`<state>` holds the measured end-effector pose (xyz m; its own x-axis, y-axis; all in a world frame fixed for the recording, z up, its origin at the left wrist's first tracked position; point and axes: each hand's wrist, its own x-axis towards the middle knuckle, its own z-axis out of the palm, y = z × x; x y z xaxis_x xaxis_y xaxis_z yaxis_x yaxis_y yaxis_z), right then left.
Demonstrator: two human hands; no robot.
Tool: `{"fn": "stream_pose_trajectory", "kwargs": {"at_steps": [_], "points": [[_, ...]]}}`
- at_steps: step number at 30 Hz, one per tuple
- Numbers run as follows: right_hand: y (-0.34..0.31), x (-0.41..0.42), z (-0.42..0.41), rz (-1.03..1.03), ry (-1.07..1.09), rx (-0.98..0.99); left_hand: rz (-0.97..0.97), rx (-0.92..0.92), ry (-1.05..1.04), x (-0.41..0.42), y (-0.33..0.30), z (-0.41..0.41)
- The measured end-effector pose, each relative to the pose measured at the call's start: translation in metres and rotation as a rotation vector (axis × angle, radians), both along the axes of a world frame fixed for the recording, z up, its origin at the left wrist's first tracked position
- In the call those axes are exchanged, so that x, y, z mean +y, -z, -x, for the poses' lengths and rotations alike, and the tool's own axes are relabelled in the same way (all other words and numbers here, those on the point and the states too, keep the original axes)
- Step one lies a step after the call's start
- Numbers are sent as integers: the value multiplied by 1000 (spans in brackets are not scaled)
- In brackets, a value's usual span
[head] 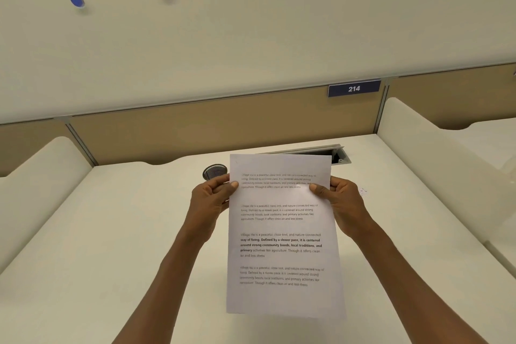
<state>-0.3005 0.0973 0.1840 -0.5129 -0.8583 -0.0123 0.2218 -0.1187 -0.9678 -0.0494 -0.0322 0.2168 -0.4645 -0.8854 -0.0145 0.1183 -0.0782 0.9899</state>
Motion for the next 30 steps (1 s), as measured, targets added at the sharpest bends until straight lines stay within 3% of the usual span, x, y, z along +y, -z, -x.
{"fn": "stream_pose_trajectory", "kwargs": {"at_steps": [14, 18, 20, 23, 30], "points": [[-2, -6, -3, -13, 60, 39, 69, -28, -41, 11, -6, -2], [-4, -15, -14, -244, 399, 513, 87, -47, -77, 15, -2, 1], [-12, -15, -28, -201, 496, 714, 105, -53, -95, 20, -1, 7], [-27, -18, -57, -127, 381, 790, 135, -36, -104, 28, -1, 17], [-45, -29, -98, -144, 188, 632, 282, -66, -122, 42, 1, 36]]}}
